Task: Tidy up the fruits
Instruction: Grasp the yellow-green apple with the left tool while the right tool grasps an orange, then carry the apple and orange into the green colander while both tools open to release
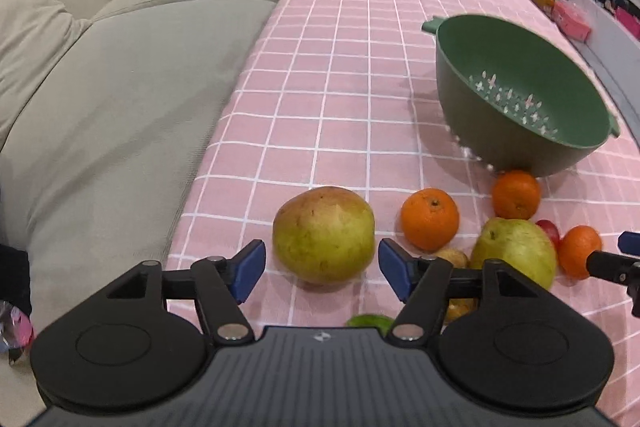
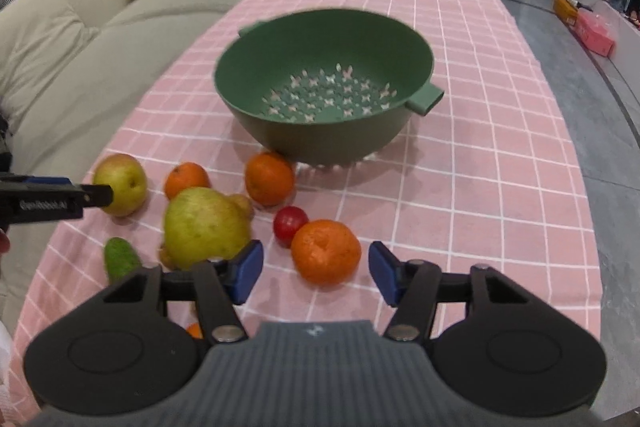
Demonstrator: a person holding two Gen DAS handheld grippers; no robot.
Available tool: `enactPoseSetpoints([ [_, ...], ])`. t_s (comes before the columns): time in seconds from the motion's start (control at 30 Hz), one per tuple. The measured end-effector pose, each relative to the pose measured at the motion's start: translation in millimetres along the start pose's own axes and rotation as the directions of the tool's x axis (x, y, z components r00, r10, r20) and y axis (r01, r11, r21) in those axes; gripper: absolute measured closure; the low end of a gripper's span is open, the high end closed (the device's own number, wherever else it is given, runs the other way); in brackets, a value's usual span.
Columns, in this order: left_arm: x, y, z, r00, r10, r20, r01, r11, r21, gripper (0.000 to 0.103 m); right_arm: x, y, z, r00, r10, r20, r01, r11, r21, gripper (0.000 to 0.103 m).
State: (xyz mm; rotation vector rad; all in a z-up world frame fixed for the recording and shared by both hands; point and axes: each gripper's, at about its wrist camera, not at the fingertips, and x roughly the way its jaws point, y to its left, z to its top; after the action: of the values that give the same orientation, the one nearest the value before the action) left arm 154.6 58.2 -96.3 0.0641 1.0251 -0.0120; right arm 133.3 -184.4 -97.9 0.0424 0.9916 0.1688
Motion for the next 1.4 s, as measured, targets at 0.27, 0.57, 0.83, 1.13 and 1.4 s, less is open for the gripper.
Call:
enactPoseSetpoints([
  [0.27,20.0,-1.8,4.6,0.999,-0.04,-0.013,0.04,0.999,0.01,0.018,24.3,-8.6,5.5,0.998,0.016,-0.059,-0.015,1.0,0.021,0.052],
  [0.57,30.2,-4.7,16.3,1.0,-0.012,-0.006,0.012,1.0,-0.01,0.021,35.6,-8.0,5.6,0.996,0.03,-0.084,-0.028,0.999,0.017,0.057],
  [0.83,35.9,-3.2,20.6,1.0,-0.002,-0.029,0.0,0.999,-0.047,0.026,35.7,-7.1,4.4,0.996,0.026,-0.082,-0.027,1.0,-0.005,0.059],
  [1.13,3.4,-16.5,31.0,0.998,-0.031,0.058,0.032,0.999,-0.022,0.027,2.3,-6.0,19.2,1.0,0.03,0.008,-0.03,0.999,-0.02,0.06],
  [1.4,-42.4,-54.0,70.8,0.984,-0.077,0.161,0.07,0.996,0.047,0.027,-39.9,-2.0,51.9,0.988,0.02,0.155,-0.011,0.998,-0.058,0.06],
])
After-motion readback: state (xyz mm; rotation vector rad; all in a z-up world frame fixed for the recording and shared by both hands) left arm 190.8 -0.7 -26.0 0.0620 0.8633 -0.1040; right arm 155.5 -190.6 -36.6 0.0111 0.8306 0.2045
